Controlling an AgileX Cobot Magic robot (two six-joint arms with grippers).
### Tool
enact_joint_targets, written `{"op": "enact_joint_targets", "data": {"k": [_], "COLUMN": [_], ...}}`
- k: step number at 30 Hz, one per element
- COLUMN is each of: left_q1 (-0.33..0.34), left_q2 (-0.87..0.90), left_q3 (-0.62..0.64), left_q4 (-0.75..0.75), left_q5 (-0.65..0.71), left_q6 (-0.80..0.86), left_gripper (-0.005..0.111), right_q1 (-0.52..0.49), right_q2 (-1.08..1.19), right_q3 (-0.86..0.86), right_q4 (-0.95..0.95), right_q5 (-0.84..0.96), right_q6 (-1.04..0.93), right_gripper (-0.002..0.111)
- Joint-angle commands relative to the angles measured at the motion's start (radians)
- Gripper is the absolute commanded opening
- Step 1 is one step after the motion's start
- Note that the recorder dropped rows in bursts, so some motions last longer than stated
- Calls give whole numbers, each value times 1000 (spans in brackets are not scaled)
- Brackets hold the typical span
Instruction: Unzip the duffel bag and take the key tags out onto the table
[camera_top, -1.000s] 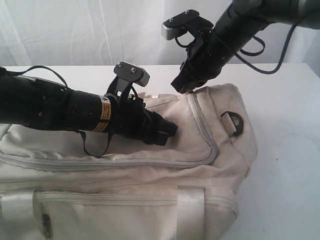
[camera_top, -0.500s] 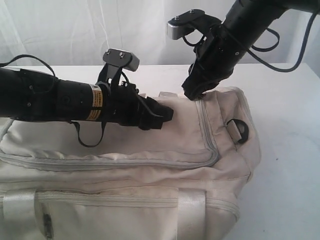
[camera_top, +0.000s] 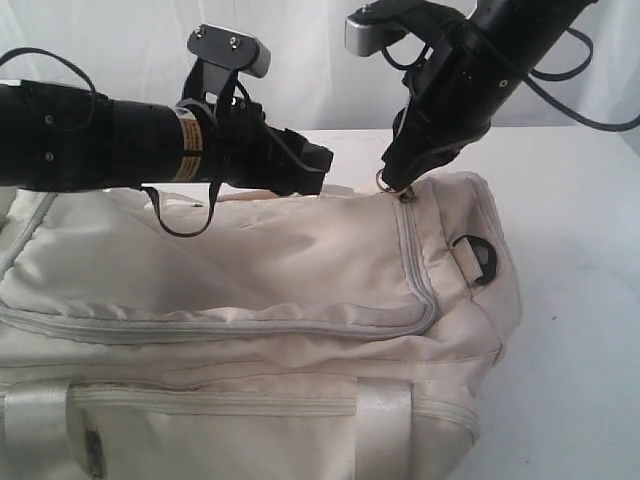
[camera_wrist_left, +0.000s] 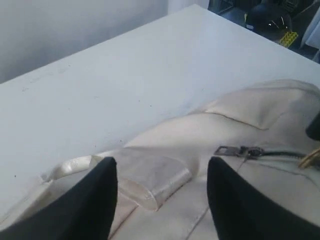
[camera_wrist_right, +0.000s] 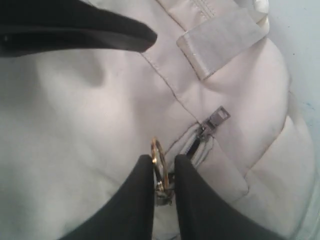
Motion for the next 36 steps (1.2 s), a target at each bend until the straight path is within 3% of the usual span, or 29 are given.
{"op": "enact_joint_targets", "data": {"k": [1, 7, 12, 17, 30, 36], "left_q1": [3, 3, 3, 3, 3, 3], "left_q2": [-14, -29, -38, -38, -38, -50], "left_q3": [-18, -18, -18, -18, -18, -18], "left_q4": [17, 23, 163, 243, 246, 248], "left_q5": [11, -47, -206, -229, -402, -408], "left_q6": [-1, -42, -146, -218, -229, -234], "left_gripper": [58, 58, 58, 58, 58, 58], "right_q1": [-11, -11, -11, -11, -11, -11], "right_q2": [-27, -40, -66, -131, -238, -270], "right_q3": [8, 91, 161, 200, 374, 465], "right_q4": [-43, -54, -38, -16, 51, 51], "right_q5": [24, 24, 24, 24, 24, 24], "right_q6": [74, 76, 64, 62, 64, 64], "right_gripper": [0, 0, 0, 0, 0, 0]}}
